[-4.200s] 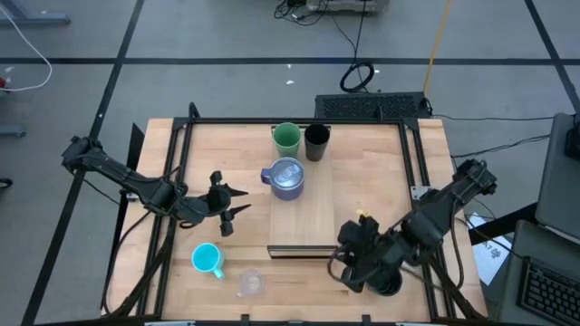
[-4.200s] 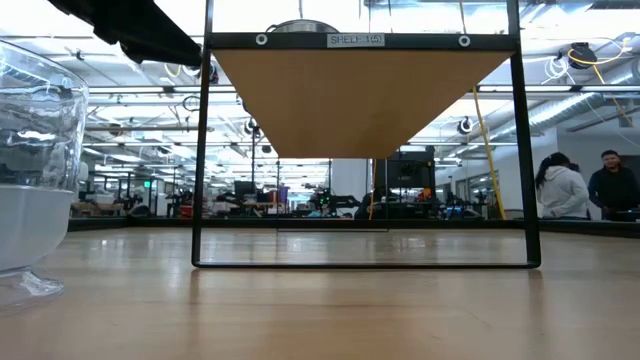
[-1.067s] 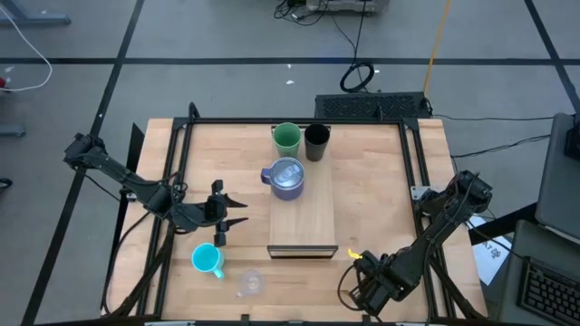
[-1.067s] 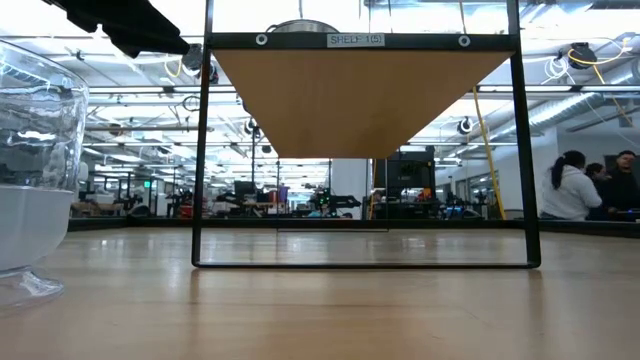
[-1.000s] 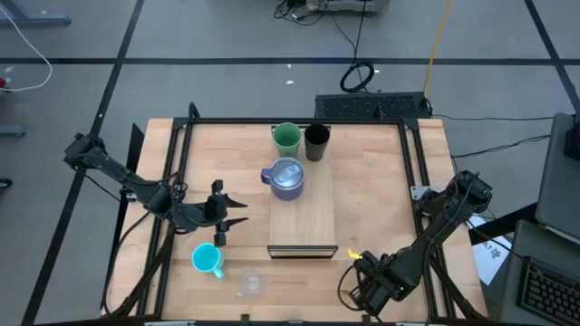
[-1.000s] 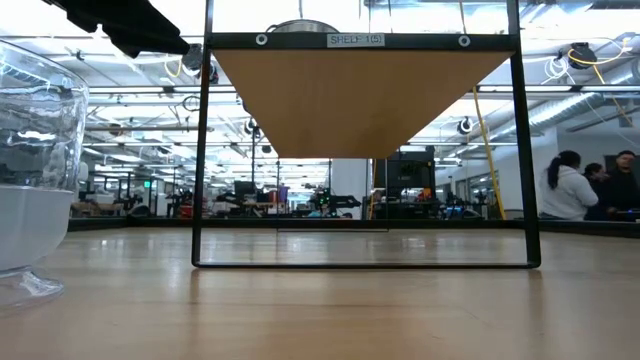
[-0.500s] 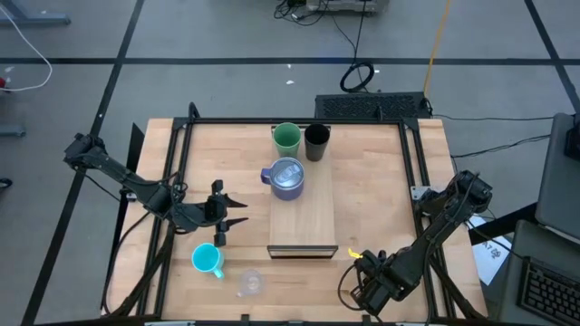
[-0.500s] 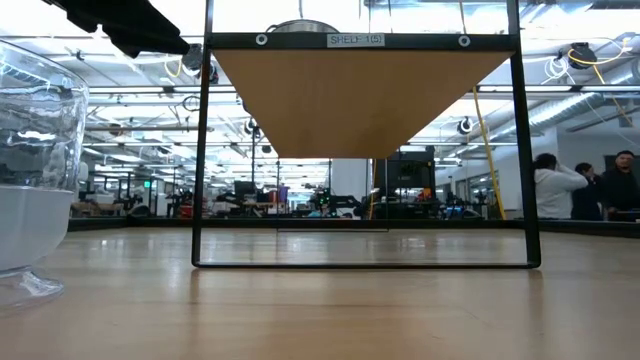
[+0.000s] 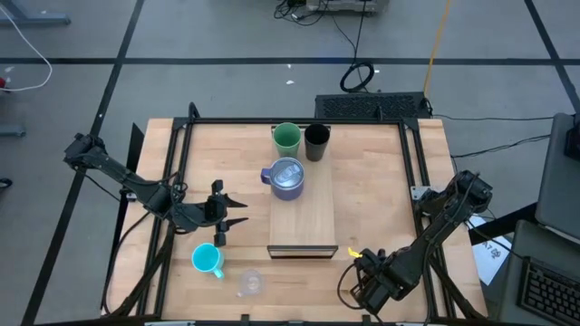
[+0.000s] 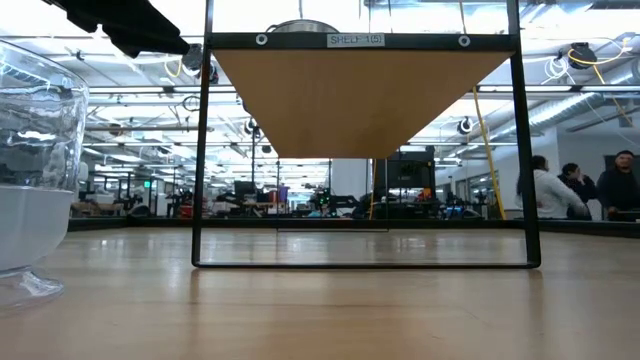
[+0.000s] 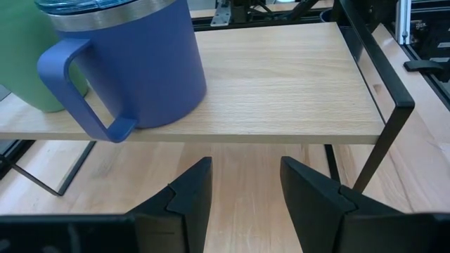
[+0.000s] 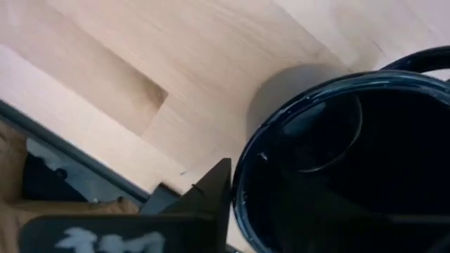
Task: Stack small to large cups/mugs on shelf
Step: Put the black mug on the shelf
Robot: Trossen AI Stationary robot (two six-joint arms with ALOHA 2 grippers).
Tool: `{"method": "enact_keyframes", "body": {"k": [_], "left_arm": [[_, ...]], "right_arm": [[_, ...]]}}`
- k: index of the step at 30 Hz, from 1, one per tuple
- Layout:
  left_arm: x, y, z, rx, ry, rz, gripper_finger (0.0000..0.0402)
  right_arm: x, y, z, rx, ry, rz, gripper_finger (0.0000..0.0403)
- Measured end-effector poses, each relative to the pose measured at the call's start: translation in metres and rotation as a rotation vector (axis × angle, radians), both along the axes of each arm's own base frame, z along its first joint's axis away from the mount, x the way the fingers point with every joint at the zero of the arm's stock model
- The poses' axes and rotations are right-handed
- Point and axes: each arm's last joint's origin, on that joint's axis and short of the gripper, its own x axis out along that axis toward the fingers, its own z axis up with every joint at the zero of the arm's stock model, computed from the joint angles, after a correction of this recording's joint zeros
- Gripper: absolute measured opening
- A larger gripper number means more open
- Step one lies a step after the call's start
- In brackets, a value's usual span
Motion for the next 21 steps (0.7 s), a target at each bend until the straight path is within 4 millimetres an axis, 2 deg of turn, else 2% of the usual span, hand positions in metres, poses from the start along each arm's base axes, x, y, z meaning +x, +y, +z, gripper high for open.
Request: {"method": "enact_keyframes", "body": {"k": [4,8,12,17,21], "left_arm": [[0.0000,0.0001,0.0000,0.003,-0.001,0.005,0.0170],[0.0000,0.0005,0.0002,0.008,-0.005,0.015,0.0170],[0.0000,0.0005,0.0002,0.008,-0.005,0.015,0.0170],[0.0000,0.0007,0.0003,0.012,-0.007,0.023,0.0170],[0.0000,0.0007,0.0003,0.012,-0.008,0.023,0.0170]], "right_arm": [[-0.0026,-0.0024,-0.0062,-0.009,0.022,0.001,0.0105],[-0.0039,-0.0037,-0.0087,-0.018,0.031,0.012,0.0106],[-0.0038,-0.0034,-0.0087,-0.015,0.029,0.026,0.0077],[-0.0037,-0.0033,-0.0084,-0.013,0.027,0.066,0.0021],[-0.0005,-0.0045,-0.0025,-0.008,0.024,0.091,0.0014]]}}
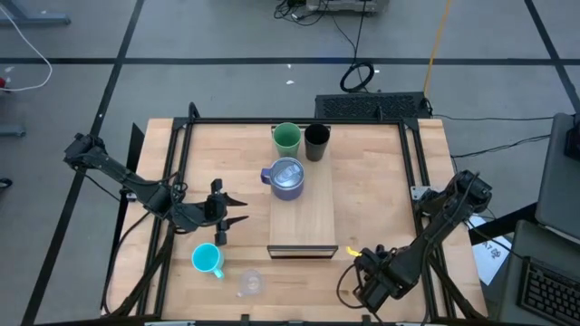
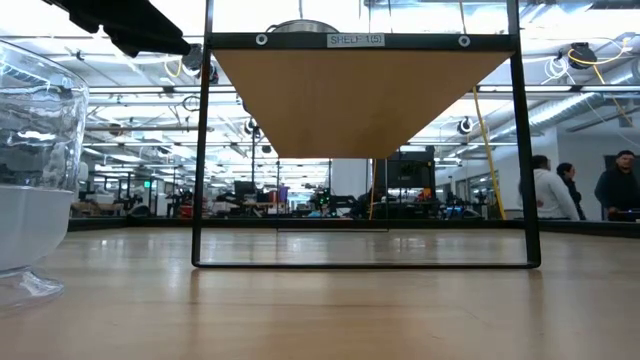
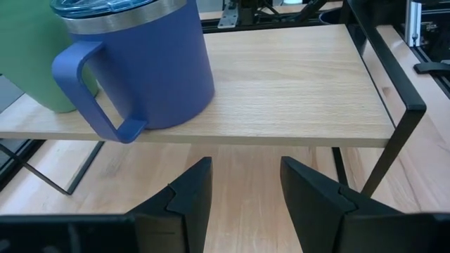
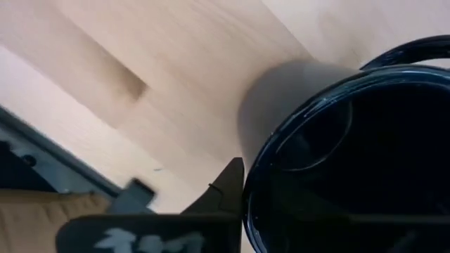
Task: Stack small to large cups/mugs on shelf
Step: Put the black mug on the shelf
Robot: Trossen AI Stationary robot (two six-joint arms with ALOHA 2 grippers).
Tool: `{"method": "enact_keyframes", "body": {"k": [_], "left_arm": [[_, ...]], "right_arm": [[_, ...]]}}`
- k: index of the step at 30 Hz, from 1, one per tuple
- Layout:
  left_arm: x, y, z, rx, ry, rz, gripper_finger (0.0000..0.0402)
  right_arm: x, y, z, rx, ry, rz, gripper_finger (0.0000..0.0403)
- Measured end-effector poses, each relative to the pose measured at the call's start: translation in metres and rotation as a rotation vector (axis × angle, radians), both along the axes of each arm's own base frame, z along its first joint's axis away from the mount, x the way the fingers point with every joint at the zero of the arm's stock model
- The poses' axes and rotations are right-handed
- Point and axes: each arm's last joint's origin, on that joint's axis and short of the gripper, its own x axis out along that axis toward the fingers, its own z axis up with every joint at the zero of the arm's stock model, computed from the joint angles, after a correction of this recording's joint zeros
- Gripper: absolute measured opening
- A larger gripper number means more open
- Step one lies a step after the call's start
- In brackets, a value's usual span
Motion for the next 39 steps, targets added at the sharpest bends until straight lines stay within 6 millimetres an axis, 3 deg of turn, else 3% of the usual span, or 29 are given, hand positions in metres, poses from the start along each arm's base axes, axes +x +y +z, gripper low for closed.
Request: {"method": "enact_keyframes", "body": {"k": [7,22,39], "left_arm": [[0.000,0.000,0.000,0.000,0.000,0.000,0.0170],[0.000,0.000,0.000,0.009,0.002,-0.005,0.0170],[0.000,0.000,0.000,0.011,0.002,-0.006,0.0170]], "right_arm": [[0.006,-0.005,0.020,-0.025,0.016,0.043,0.0009],[0.008,-0.029,0.087,-0.129,0.131,0.048,0.0011],[0.021,-0.094,0.127,-0.158,-0.070,0.147,0.0012]]}}
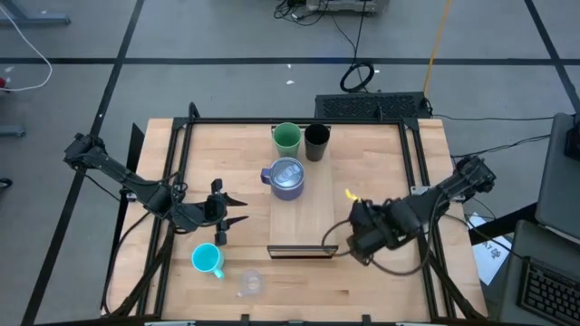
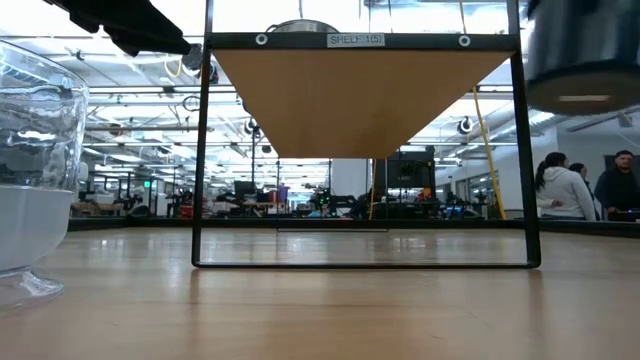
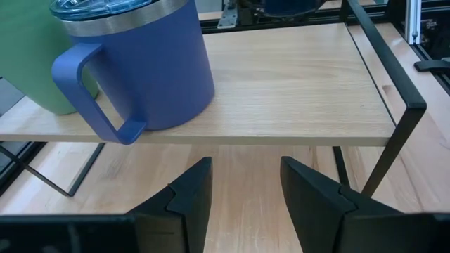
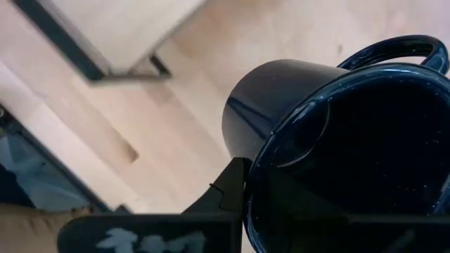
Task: Stack small to large cups/mugs on shelf
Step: Put the black mug on the shelf
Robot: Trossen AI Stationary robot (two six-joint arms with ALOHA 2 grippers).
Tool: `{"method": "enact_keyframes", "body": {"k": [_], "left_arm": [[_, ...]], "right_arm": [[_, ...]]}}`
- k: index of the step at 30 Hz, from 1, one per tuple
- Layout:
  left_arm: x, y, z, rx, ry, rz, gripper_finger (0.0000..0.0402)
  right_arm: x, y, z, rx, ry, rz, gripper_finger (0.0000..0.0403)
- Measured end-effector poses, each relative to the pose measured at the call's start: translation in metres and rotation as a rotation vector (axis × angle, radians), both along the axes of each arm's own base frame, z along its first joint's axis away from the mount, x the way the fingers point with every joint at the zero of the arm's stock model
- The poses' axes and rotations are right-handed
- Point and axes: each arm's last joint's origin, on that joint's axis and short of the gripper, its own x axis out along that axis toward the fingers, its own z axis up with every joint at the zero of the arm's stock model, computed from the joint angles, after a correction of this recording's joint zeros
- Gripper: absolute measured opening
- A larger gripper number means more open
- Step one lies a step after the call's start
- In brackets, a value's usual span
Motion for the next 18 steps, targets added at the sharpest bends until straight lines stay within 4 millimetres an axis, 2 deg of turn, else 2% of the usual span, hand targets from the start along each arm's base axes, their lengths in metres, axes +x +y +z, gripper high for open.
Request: {"method": "enact_keyframes", "body": {"k": [11,18], "left_arm": [[0.000,0.000,0.000,0.000,0.000,-0.001,0.0170],[0.000,0.000,0.000,0.002,0.001,-0.001,0.0170]], "right_arm": [[-0.006,-0.038,0.022,-0.049,-0.097,0.068,0.0012],[0.003,-0.052,0.024,-0.065,-0.133,0.120,0.0012]]}}
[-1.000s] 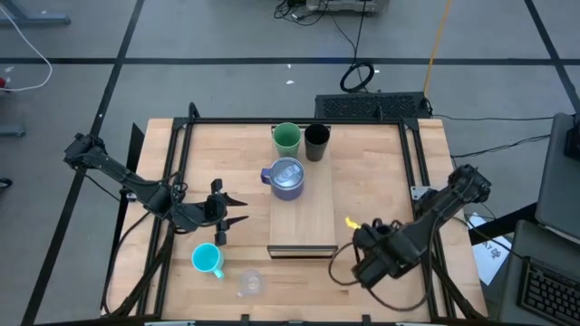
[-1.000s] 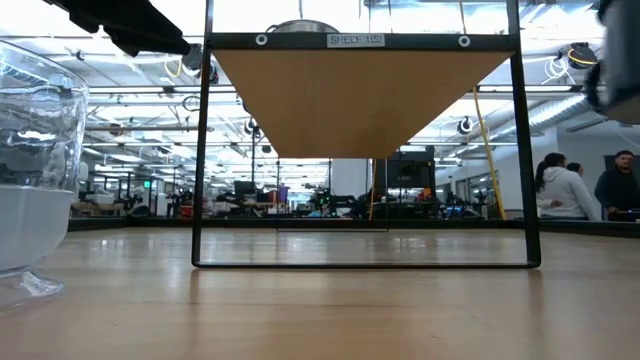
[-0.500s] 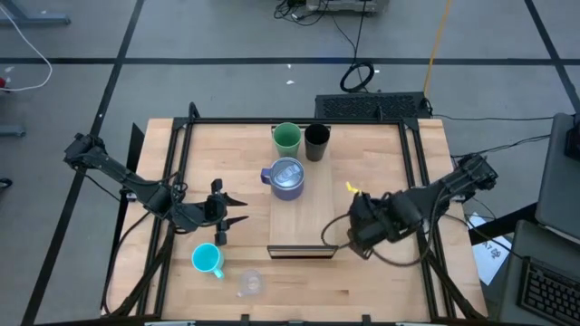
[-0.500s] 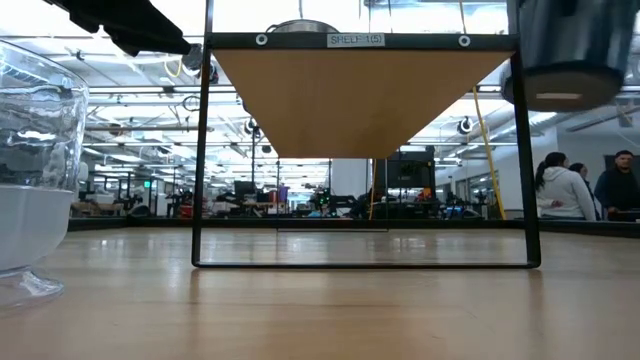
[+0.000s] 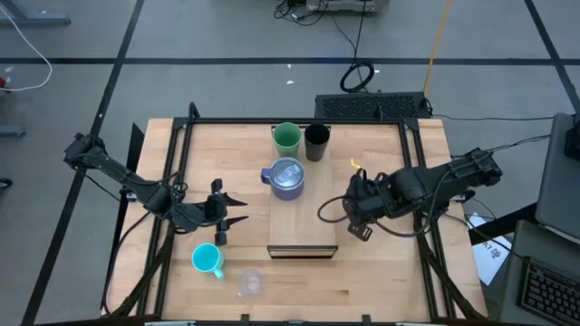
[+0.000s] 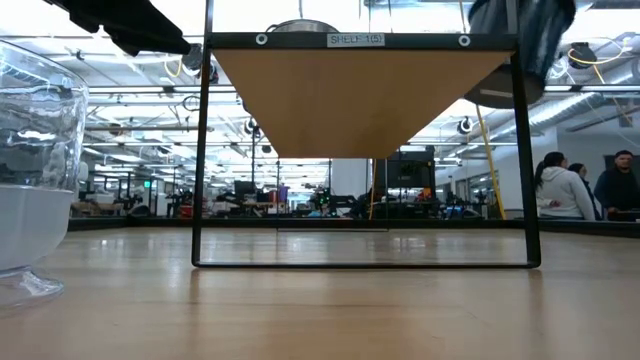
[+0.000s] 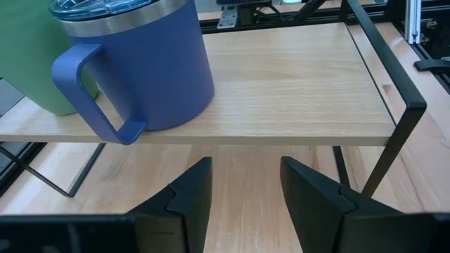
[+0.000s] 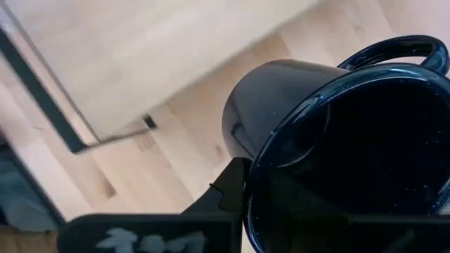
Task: Stack small to large cups/mugs on shelf
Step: Put the black mug on the shelf
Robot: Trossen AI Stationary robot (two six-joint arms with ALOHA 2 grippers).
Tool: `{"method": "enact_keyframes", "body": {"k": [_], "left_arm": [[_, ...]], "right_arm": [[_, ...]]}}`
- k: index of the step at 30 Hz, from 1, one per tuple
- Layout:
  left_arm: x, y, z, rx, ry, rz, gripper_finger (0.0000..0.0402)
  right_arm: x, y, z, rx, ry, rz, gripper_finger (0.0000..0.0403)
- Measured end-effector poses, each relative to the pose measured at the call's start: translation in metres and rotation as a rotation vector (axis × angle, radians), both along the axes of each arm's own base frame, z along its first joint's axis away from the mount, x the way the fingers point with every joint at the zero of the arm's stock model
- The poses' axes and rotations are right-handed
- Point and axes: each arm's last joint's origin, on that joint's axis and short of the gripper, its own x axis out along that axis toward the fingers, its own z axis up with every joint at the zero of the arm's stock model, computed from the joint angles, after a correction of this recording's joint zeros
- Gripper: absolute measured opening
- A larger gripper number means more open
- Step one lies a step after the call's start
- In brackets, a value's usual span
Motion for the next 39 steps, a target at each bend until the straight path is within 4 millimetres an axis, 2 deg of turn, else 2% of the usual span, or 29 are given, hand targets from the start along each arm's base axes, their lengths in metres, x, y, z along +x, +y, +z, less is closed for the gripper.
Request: {"method": "enact_keyframes", "body": {"k": [7,17,34,39], "left_arm": [[0.000,0.000,0.000,0.000,0.000,0.000,0.0170],[0.000,0.000,0.000,0.003,0.001,-0.002,0.0170],[0.000,0.000,0.000,0.010,0.002,-0.005,0.0170],[0.000,0.000,0.000,0.010,0.002,-0.005,0.0170]], "right_arm": [[0.018,-0.009,0.003,0.014,-0.130,0.072,0.0012],[0.030,-0.021,0.006,0.012,-0.210,0.080,0.0012],[0.050,-0.019,0.010,-0.016,-0.373,0.161,0.0012],[0.045,-0.015,0.010,-0.018,-0.337,0.182,0.0012]]}}
